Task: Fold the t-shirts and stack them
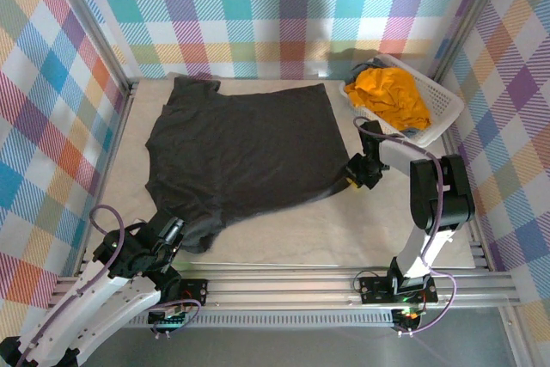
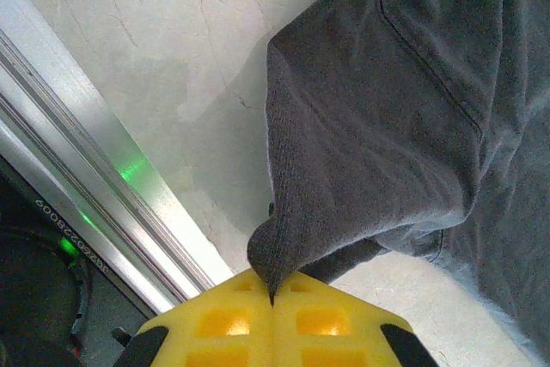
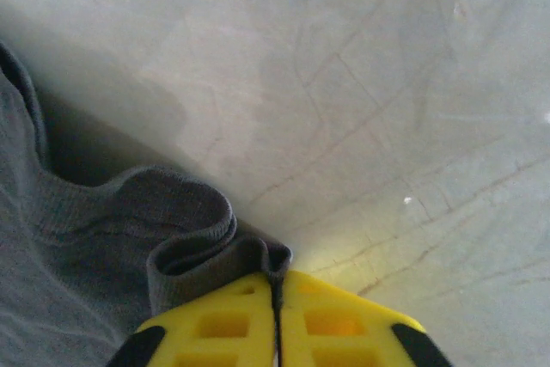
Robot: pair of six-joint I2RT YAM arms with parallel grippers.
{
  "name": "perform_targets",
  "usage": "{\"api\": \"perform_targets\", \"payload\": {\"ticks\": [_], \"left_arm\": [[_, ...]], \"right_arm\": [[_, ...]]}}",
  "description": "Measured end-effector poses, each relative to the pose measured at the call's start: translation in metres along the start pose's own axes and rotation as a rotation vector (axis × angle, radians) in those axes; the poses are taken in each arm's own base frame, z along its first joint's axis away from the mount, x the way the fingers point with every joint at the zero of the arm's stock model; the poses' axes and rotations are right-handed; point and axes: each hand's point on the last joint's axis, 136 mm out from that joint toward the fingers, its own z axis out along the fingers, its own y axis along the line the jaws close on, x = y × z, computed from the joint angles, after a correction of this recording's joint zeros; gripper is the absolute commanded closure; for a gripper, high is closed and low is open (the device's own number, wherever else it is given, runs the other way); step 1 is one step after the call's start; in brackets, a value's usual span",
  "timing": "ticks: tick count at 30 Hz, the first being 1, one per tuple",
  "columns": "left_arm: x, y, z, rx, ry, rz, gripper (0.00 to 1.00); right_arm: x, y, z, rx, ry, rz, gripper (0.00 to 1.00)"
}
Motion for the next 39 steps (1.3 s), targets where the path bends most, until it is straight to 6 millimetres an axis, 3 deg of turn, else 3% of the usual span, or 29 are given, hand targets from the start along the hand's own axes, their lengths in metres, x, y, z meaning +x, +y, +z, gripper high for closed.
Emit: {"api": "perform_targets", "payload": {"ticks": [6, 13, 18, 21, 25, 28, 32, 36, 39], "left_arm": [[-0.001, 0.0, 0.0, 0.0, -0.003, 0.01, 1.0], [-0.003, -0.001, -0.004, 0.053, -0.005, 0.003, 1.0], [-0.004, -0.005, -0.011, 0.135, 0.005, -0.021, 1.0], [-0.007, -0.016, -0.026, 0.237, 0.015, -0.049, 1.0], [-0.008, -0.028, -0.033, 0.292, 0.021, -0.066, 1.0], [-0.007, -0.037, -0.031, 0.283, 0.013, -0.064, 1.0], [-0.016, -0.057, -0.033, 0.28, -0.051, -0.055, 1.0], [-0.036, -0.095, -0.052, 0.311, -0.148, -0.035, 1.0], [-0.052, -0.126, -0.055, 0.311, -0.194, -0.042, 1.0]], "right_arm": [[0.003, -0.005, -0.011, -0.019, -0.043, -0.014, 1.0], [0.021, -0.018, -0.057, -0.112, -0.124, -0.037, 1.0], [0.045, -0.04, -0.067, -0.13, -0.122, -0.054, 1.0], [0.059, -0.052, -0.076, -0.143, -0.128, -0.067, 1.0], [0.066, -0.061, -0.079, -0.153, -0.133, -0.069, 1.0], [0.066, -0.062, -0.07, -0.125, -0.105, -0.064, 1.0], [0.059, -0.055, -0.059, -0.08, -0.071, -0.065, 1.0], [0.041, -0.029, -0.061, -0.092, -0.072, -0.072, 1.0], [0.026, -0.007, -0.066, -0.123, -0.088, -0.076, 1.0]]}}
